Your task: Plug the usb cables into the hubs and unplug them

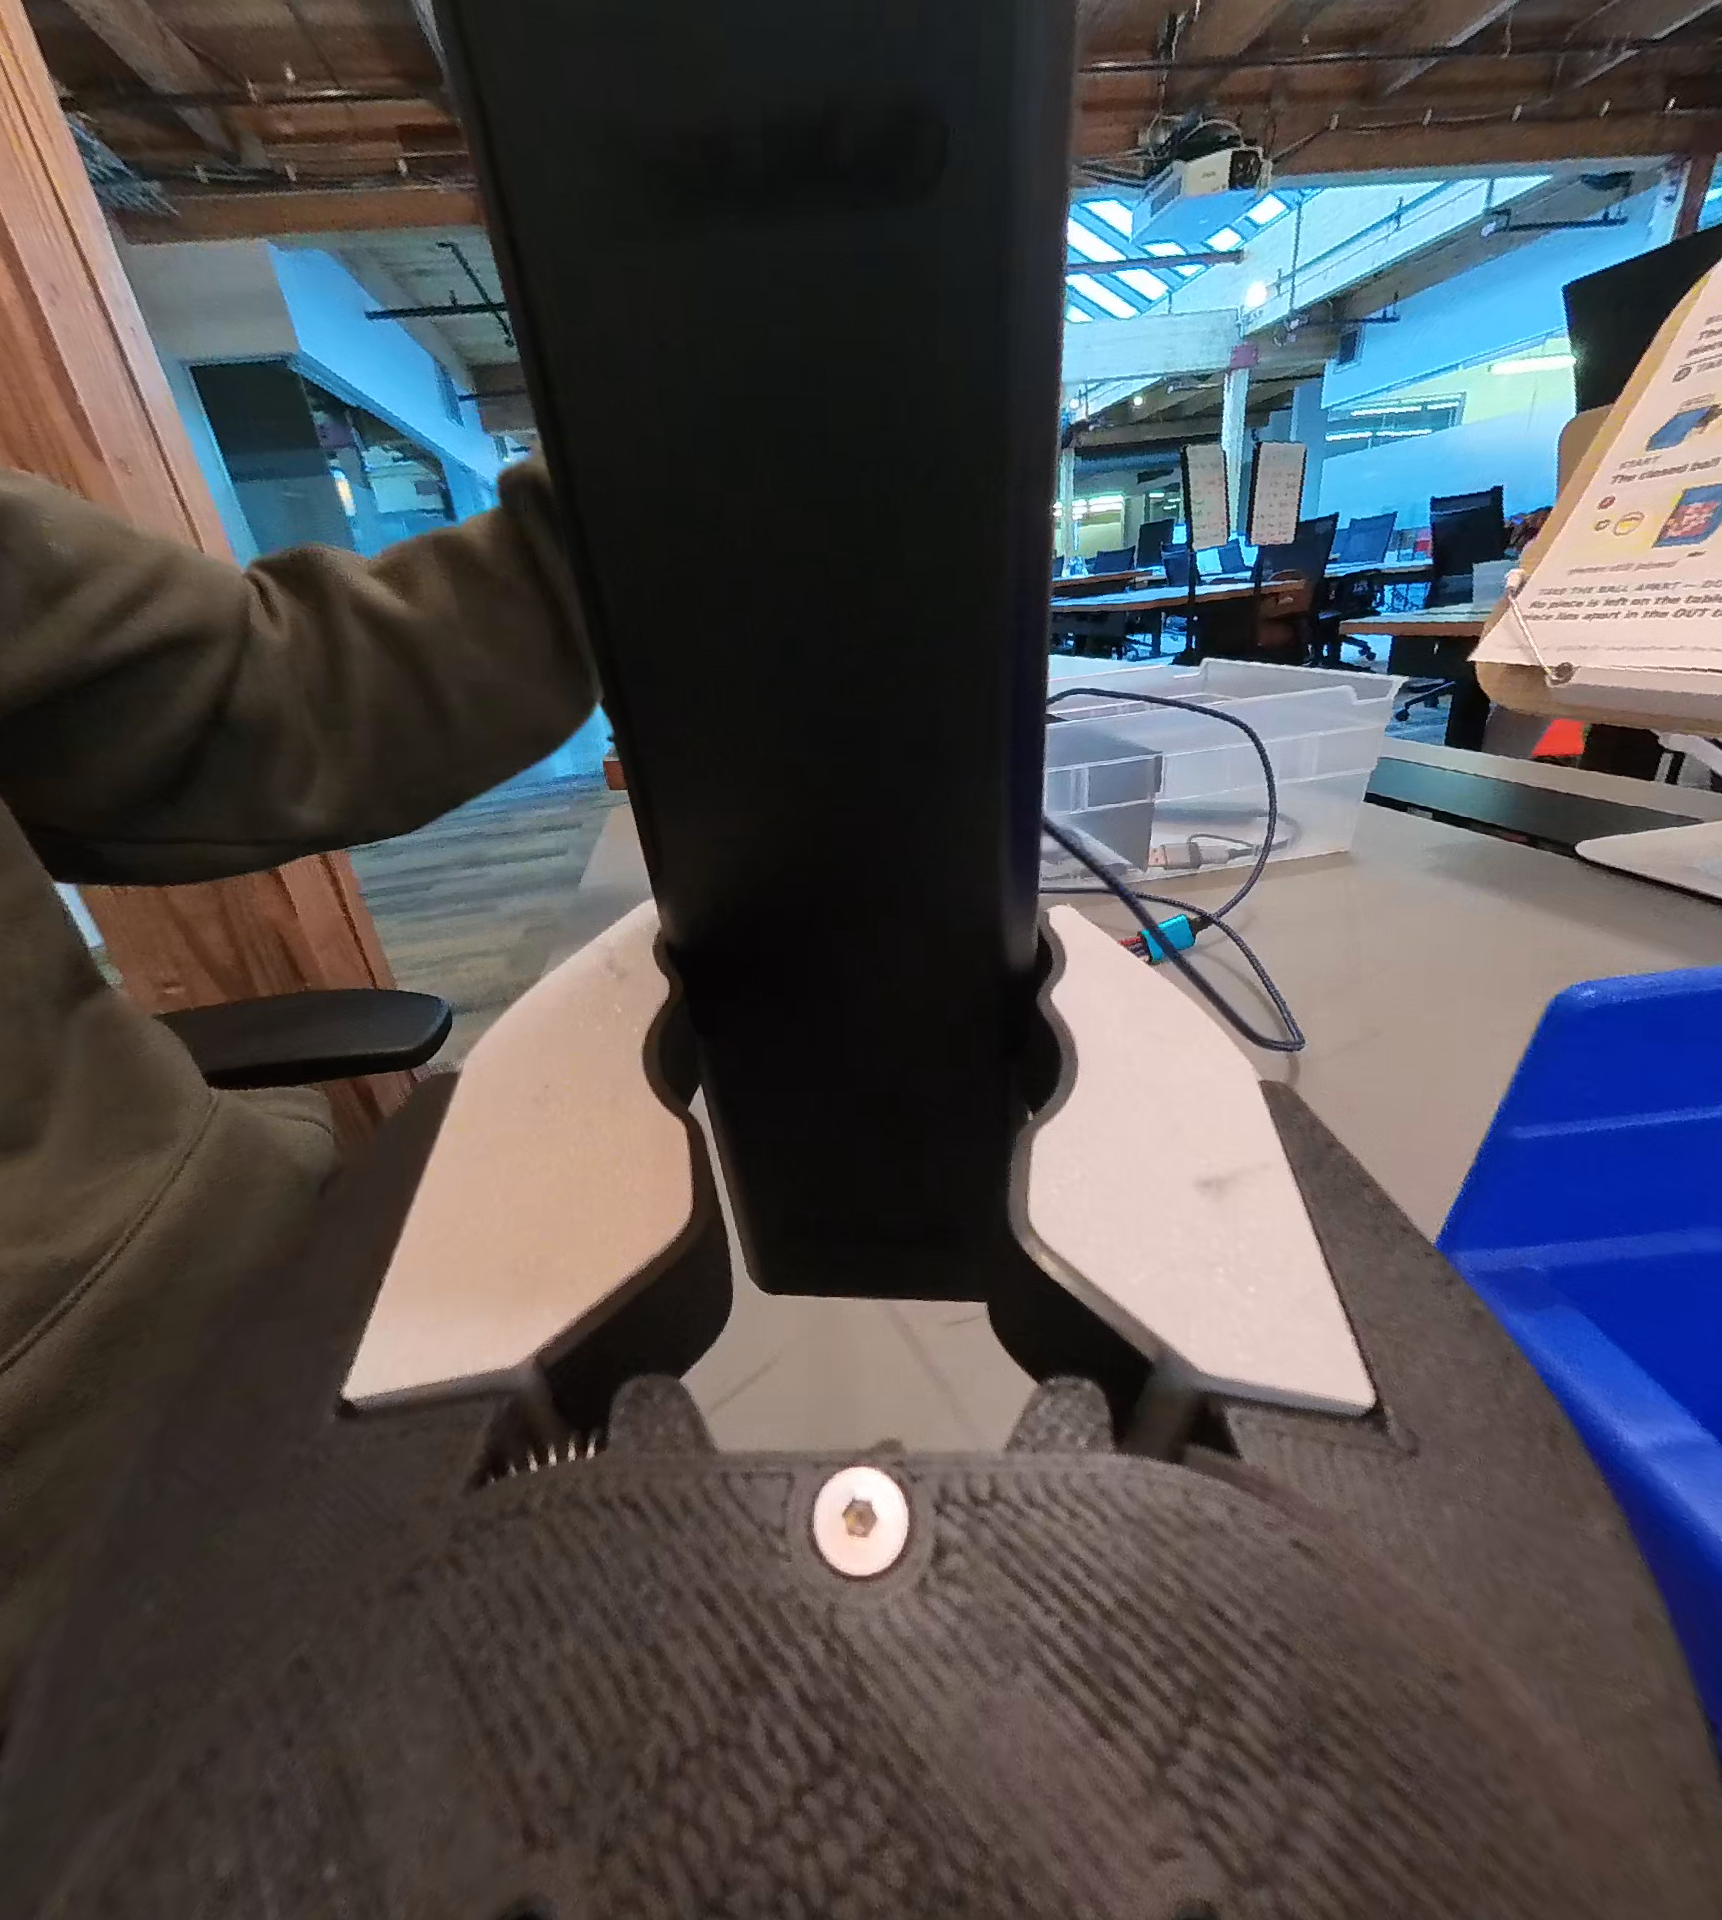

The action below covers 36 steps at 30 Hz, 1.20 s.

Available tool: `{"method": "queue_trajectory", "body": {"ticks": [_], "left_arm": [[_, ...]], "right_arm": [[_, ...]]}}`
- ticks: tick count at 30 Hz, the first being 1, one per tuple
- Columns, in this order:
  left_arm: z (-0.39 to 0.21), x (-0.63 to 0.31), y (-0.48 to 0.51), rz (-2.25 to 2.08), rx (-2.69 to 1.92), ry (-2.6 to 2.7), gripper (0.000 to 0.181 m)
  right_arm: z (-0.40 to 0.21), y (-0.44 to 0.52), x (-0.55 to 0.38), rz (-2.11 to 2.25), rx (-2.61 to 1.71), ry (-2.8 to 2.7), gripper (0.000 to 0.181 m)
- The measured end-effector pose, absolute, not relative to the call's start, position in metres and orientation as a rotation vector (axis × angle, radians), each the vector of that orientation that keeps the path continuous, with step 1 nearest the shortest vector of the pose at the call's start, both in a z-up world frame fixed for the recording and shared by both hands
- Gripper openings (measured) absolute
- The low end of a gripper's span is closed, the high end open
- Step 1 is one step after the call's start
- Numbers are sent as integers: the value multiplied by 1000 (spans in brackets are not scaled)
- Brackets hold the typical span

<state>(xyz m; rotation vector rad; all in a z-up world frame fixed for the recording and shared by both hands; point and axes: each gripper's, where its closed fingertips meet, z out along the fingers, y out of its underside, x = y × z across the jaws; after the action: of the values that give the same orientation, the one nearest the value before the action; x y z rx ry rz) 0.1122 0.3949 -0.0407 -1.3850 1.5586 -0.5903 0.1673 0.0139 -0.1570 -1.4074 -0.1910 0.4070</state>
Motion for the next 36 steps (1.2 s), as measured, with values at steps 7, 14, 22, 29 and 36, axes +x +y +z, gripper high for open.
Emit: {"method": "queue_trajectory", "body": {"ticks": [7, 14, 22, 29, 36], "left_arm": [[55, 94, 292, -636, -997, 1333, 2], [-45, 67, 158, -921, -572, 1327, 2], [-161, 33, 124, -1036, -657, 1600, 2], [-76, 90, 161, -793, -778, 1422, 3], [30, 123, 137, -733, -527, 1171, 2]], "right_arm": [[-155, 12, 169, 409, -1391, -182, 61], [-151, 8, 175, 415, -1345, -151, 61], [-150, 5, 172, 429, -1336, -164, 61], [-153, 9, 169, 435, -1366, -178, 61], [-154, 10, 168, 438, -1381, -186, 61]]}}
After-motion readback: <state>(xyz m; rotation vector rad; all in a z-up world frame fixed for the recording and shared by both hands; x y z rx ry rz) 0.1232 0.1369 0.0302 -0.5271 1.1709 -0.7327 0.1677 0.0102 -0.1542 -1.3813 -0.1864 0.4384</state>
